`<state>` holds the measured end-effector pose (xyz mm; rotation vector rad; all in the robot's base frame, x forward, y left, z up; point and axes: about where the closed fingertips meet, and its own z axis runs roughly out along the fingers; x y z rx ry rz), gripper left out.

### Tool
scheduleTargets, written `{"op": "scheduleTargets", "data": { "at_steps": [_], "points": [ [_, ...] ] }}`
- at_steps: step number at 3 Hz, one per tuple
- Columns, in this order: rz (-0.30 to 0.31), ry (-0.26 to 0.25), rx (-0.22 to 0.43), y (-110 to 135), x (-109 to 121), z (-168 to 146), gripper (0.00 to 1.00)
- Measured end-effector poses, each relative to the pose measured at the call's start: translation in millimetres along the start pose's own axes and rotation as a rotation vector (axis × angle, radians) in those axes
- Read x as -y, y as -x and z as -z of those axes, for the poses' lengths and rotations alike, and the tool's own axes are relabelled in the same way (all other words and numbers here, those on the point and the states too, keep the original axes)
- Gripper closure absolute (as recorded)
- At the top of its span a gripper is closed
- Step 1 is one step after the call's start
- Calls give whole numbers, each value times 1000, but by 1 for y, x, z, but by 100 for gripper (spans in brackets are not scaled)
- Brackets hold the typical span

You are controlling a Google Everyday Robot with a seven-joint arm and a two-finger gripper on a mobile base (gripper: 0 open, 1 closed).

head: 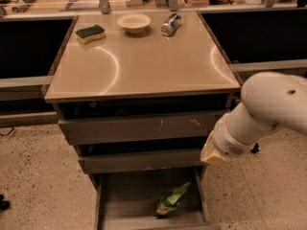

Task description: Pick green rice chip bag from bottom drawer and place on counter

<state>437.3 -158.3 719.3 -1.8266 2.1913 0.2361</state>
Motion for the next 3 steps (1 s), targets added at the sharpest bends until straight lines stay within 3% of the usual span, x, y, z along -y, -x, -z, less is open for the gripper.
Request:
{"op": "scheduleTargets", "data": {
  "at_steps": [1,2,3],
  "points": [
    [-4,7,0,-3,-3,-6,100],
    [-4,7,0,-3,-3,-6,100],
    [-1,1,12,-30,-8,-41,100]
  ]
}}
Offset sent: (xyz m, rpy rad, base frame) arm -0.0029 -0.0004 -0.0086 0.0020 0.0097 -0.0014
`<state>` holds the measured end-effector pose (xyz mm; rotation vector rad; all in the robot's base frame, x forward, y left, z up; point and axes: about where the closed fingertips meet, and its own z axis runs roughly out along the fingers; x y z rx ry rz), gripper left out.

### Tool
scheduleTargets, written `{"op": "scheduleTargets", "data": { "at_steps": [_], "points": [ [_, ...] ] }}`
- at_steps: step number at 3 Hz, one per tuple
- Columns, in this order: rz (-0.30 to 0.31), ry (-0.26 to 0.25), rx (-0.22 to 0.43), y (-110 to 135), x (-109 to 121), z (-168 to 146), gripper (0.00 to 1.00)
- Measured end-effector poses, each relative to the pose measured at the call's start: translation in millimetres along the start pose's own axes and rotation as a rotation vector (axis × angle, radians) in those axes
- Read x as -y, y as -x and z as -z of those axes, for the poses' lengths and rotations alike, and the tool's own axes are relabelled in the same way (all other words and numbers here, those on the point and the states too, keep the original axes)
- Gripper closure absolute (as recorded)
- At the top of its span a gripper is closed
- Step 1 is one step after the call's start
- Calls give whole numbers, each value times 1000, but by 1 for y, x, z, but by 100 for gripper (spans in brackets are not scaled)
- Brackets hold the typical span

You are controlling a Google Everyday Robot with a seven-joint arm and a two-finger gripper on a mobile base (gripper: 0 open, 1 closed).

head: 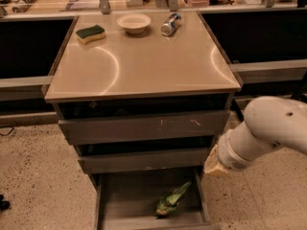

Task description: Pick green rice chip bag from bottom drawer and place on counter

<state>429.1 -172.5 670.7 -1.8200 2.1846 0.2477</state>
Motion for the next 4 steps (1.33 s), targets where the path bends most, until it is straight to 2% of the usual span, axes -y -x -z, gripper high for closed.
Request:
{"op": "scheduleTargets", "data": {
  "at_steps": [1,2,3,4],
  "points": [
    [2,-21,112,-40,2,-65,100],
    [22,-24,218,-65,23,-111,100],
    [2,51,286,-93,30,-177,100],
    [-30,102,316,-99,17,-212,100]
  ]
}}
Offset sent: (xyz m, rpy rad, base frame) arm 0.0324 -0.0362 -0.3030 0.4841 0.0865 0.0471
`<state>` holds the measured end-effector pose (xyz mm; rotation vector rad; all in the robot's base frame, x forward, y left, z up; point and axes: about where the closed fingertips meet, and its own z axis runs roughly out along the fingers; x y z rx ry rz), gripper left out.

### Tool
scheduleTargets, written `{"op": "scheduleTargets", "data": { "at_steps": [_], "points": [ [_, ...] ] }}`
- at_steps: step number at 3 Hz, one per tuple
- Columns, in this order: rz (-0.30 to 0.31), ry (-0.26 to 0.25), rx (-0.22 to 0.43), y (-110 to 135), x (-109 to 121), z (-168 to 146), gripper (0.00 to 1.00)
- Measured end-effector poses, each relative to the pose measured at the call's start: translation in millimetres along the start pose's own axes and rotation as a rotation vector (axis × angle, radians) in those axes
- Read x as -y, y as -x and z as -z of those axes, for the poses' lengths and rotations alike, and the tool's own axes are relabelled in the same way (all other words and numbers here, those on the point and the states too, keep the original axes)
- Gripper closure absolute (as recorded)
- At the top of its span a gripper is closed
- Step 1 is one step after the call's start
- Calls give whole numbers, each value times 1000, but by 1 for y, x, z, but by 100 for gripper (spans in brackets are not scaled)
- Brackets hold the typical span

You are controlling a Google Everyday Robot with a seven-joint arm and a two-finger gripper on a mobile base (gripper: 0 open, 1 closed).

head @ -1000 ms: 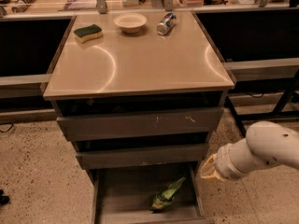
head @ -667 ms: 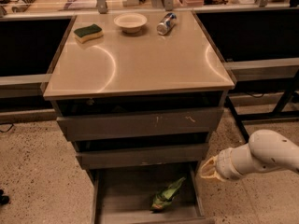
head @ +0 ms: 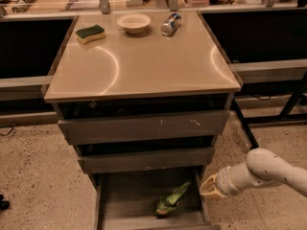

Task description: Pick green rice chip bag from bottom drawer and place on counter

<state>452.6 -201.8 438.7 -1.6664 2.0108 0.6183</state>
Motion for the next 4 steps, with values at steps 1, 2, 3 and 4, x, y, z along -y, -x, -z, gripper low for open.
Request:
{"op": "scheduleTargets", "data": {
  "at_steps": [1,2,3,4],
  "points": [
    [1,1,0,0,-1,0,100],
    [111,2,-10,-10,-1,-15,100],
    [323,40,14,-30,7,-64,100],
    [529,86,36,-36,28,-111,100]
  ]
}}
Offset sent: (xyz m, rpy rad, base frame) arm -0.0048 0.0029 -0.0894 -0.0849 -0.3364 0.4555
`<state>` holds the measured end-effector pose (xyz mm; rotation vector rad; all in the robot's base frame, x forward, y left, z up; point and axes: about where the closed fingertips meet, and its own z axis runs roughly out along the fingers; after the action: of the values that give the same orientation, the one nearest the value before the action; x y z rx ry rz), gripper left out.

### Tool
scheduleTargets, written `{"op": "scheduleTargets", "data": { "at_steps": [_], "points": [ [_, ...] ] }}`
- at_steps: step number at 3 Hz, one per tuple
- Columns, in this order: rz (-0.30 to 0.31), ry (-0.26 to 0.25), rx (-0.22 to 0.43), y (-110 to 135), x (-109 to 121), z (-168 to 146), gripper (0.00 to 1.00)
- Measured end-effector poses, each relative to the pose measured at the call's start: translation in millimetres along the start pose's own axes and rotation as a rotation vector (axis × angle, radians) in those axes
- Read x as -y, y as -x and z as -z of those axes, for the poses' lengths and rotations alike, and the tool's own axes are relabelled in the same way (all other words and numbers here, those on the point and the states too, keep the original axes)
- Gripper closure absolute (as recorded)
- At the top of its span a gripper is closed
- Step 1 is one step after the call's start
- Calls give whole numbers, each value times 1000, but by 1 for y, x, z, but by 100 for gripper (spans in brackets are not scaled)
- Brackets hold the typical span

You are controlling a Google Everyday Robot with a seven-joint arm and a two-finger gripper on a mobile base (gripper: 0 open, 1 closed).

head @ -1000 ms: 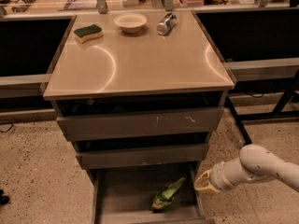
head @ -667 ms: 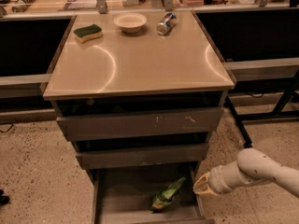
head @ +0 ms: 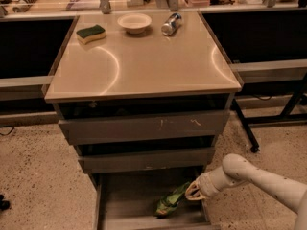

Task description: Pick green rice chip bag from bottom drawer and place on counter

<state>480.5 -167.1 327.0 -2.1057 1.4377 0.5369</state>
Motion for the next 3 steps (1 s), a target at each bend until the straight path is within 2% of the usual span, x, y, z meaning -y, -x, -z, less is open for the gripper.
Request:
{"op": "scheduleTargets", "data": {
  "at_steps": [1,2,3],
  "points": [
    [65,-6,2,-5,4,-5,100],
    [115,-18,-30,-3,-1,-4,100],
    [215,-46,-64,-2,-3,-8,89]
  ]
}}
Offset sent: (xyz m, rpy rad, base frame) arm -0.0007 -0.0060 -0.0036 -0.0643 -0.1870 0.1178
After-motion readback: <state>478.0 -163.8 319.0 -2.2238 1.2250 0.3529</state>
